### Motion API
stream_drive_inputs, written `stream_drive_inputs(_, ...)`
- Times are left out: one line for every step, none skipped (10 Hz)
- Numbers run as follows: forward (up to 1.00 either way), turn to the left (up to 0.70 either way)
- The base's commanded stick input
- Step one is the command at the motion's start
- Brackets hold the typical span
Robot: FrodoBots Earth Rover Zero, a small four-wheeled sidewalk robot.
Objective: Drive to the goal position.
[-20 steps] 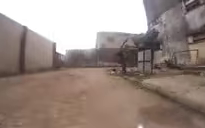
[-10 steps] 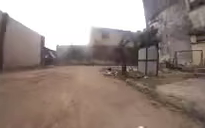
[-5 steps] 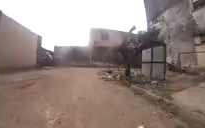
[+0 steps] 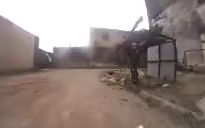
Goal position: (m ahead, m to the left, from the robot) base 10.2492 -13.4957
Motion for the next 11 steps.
stream_drive_inputs(1.0, 0.0)
stream_drive_inputs(1.0, 0.19)
stream_drive_inputs(1.0, 0.01)
stream_drive_inputs(1.0, 0.0)
stream_drive_inputs(1.0, 0.0)
stream_drive_inputs(1.0, 0.27)
stream_drive_inputs(1.0, 0.27)
stream_drive_inputs(1.0, 0.16)
stream_drive_inputs(1.0, 0.0)
stream_drive_inputs(1.0, 0.0)
stream_drive_inputs(1.0, 0.0)
